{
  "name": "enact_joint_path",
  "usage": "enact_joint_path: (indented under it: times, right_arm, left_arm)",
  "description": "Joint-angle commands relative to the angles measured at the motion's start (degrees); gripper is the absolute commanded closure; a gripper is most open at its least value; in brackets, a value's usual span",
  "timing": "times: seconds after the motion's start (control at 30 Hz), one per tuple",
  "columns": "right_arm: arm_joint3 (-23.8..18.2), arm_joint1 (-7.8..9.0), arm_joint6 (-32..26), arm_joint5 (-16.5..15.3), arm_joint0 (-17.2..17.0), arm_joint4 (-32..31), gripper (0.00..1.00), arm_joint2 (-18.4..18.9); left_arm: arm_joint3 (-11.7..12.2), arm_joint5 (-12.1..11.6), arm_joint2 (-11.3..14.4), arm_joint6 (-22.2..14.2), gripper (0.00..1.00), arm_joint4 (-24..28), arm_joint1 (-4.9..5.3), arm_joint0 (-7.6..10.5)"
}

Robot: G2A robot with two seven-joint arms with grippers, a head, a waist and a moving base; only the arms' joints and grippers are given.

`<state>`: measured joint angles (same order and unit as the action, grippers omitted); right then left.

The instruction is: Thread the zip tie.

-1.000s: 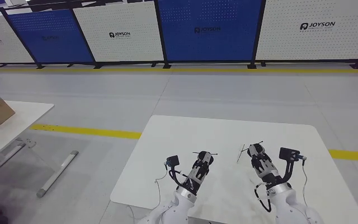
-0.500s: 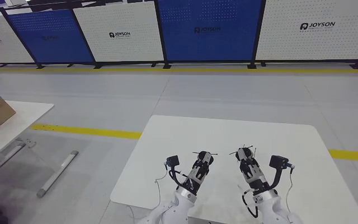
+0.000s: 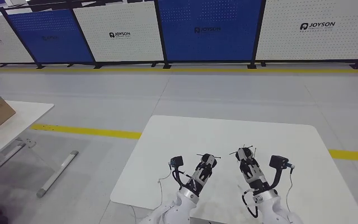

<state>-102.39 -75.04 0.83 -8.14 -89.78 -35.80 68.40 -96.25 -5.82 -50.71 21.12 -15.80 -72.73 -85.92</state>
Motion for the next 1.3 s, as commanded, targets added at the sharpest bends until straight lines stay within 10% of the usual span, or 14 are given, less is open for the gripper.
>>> enact_joint_path:
  times: [0.0, 1.27]
  right_arm:
    - [0.00, 0.00, 0.00, 0.00, 0.00, 0.00, 1.00, 0.00]
    - [0.03, -0.55, 1.88, 1.87, -0.16, -2.55, 1.00, -3.22]
  left_arm:
    - [0.00, 0.00, -0.01, 0.01, 1.00, -0.02, 0.01, 0.00]
    - [0.83, 1.88, 1.18, 4.49, 1.00, -6.29, -0.55, 0.30]
